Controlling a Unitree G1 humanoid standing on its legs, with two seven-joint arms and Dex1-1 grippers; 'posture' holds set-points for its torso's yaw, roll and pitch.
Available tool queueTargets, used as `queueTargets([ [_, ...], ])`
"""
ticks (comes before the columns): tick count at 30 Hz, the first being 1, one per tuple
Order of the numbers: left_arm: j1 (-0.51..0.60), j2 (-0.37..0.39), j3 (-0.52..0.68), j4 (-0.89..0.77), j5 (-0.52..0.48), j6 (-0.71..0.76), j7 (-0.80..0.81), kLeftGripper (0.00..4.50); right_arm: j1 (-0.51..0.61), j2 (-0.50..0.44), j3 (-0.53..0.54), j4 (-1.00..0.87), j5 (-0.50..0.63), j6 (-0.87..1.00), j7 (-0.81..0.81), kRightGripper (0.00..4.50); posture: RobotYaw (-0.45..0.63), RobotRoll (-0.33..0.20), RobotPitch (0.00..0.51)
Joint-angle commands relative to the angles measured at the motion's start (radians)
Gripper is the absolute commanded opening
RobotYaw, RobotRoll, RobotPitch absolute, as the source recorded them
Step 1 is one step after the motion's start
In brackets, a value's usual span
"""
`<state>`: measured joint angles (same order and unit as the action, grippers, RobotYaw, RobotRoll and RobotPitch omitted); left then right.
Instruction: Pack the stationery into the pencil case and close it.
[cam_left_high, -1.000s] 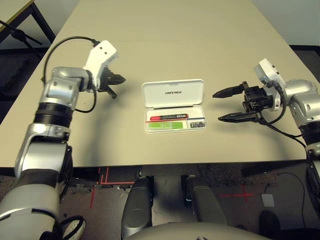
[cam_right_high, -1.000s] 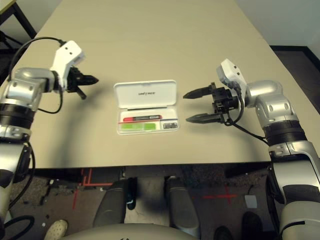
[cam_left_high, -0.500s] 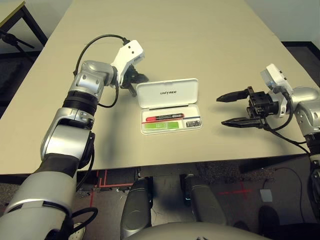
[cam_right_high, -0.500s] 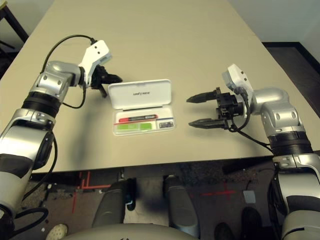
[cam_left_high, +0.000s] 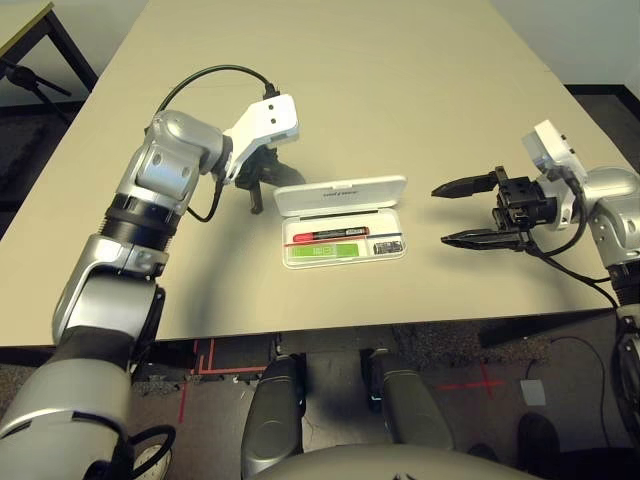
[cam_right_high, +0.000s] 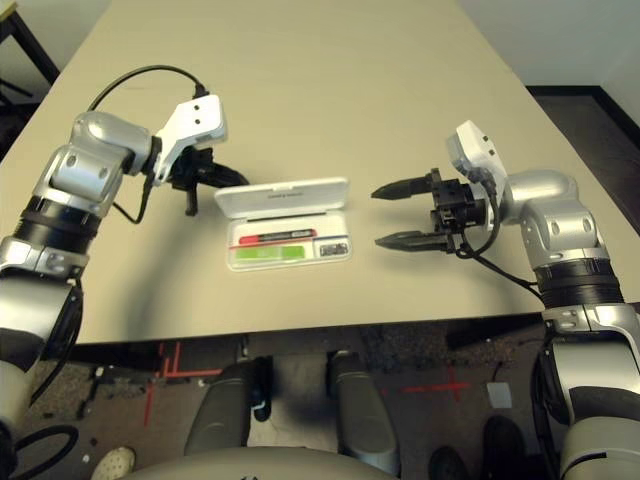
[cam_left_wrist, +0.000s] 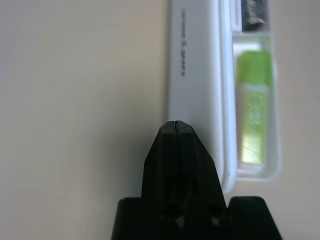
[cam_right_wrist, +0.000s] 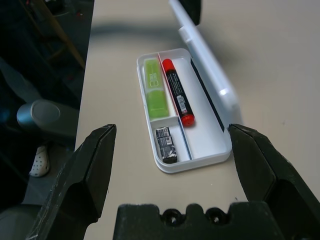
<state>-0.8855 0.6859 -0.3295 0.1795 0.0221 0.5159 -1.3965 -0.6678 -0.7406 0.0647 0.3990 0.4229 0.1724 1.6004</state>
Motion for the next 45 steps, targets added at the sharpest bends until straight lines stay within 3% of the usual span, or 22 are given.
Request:
queueTargets([
  [1,0.033,0.006,-0.029,-0.062,-0.014,0.016,-0.012,0.05,-0.014,0.003,0.003,0.014,-0.010,-0.012,0.014,4.50,-0.02,0.000,0.143],
  [9,0.071,-0.043,-0.091,-0.124,-0.015,0.029,-0.007,0.05,-0.001,-0.002,0.000,0.004,-0.005,-0.016,0.014,4.50,-0.05,0.000,0.144],
  [17,0.077,-0.101,-0.143,-0.076,-0.008,0.080,0.010,0.05,0.030,-0.007,-0.019,-0.033,0.000,0.001,0.010,4.50,-0.08,0.000,0.151],
  [20,0.100,-0.074,-0.254,-0.009,0.108,0.038,0.037,0.05,0.041,-0.009,-0.024,-0.049,0.004,0.009,0.005,4.50,-0.09,0.000,0.154],
  [22,0.099,-0.079,-0.276,-0.002,0.112,0.073,0.030,0.05,0.046,-0.010,-0.029,-0.056,0.005,0.011,0.001,4.50,-0.09,0.000,0.154],
  [40,0.062,-0.130,-0.207,0.025,0.060,0.055,0.053,0.05,0.052,0.007,-0.034,-0.063,0.006,0.010,-0.012,4.50,-0.08,0.000,0.156],
  [45,0.052,-0.191,-0.083,0.004,-0.017,0.105,0.126,1.77,0.046,0.023,-0.039,-0.057,0.011,0.010,-0.023,4.50,-0.07,0.000,0.157],
])
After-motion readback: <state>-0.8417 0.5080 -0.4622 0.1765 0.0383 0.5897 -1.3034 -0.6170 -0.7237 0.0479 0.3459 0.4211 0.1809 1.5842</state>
